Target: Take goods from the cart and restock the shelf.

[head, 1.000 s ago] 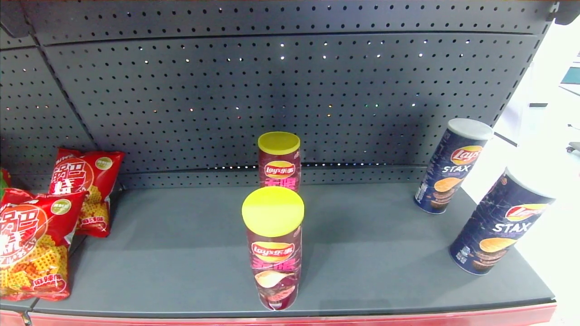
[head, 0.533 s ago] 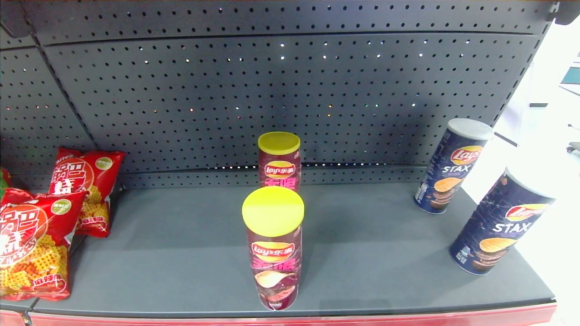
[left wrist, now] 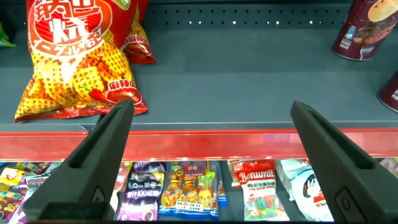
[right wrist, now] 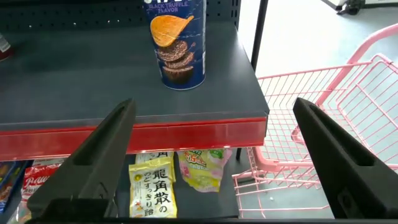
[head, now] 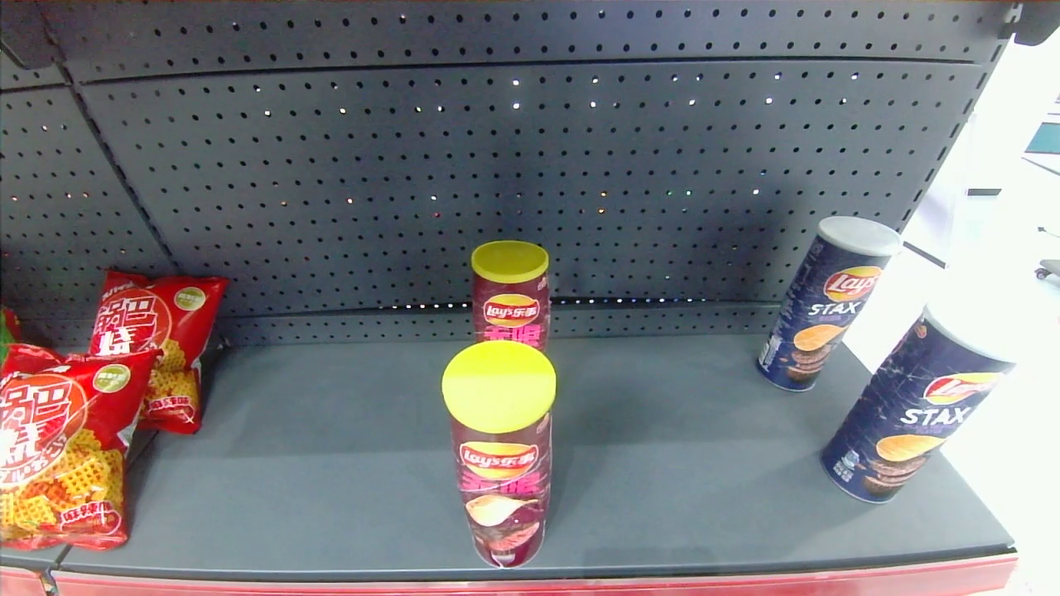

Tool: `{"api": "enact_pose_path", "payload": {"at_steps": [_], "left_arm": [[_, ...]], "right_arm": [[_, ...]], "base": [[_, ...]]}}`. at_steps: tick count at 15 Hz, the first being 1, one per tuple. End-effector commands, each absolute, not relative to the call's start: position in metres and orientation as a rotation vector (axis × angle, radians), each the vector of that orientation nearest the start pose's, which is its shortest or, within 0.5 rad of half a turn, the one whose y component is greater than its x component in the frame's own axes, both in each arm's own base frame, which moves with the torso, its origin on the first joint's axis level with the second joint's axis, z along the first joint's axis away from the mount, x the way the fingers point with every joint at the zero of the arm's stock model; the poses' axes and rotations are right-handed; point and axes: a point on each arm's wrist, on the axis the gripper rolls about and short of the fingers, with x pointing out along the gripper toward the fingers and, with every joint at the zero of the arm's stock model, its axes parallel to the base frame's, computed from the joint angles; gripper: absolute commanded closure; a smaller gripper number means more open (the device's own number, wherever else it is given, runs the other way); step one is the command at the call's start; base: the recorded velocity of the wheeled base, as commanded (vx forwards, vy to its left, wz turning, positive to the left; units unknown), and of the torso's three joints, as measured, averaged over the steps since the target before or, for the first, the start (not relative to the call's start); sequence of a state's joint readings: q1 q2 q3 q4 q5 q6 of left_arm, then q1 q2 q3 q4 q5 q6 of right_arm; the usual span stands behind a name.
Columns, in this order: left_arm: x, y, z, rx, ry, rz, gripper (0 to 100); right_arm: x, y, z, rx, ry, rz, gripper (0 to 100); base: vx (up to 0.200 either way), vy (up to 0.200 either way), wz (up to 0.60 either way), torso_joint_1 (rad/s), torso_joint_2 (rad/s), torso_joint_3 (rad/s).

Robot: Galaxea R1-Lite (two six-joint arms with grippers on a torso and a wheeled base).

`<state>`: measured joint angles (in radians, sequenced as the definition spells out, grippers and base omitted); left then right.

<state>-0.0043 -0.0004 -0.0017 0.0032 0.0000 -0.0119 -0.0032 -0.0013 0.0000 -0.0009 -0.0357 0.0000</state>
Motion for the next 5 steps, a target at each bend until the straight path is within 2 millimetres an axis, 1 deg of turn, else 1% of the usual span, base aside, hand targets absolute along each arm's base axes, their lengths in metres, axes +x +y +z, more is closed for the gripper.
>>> {"api": "enact_pose_path", "payload": {"at_steps": [1,5], "left_arm": [[-0.0229,0.0001,0.0756,-0.012,0.002,-0.005,0],[-0.0229,0.0001,0.0756,-0.012,0.002,-0.005,0]], "right_arm": [[-0.0228,-0.0007,0.0755,0.000,0.000,-0.038,0],[-0.0228,-0.0007,0.0755,-0.002,0.000,-0.038,0]], "base": [[0.000,0.000,0.00,0.000,0.00,0.000],[0.000,0.000,0.00,0.000,0.00,0.000]]}}
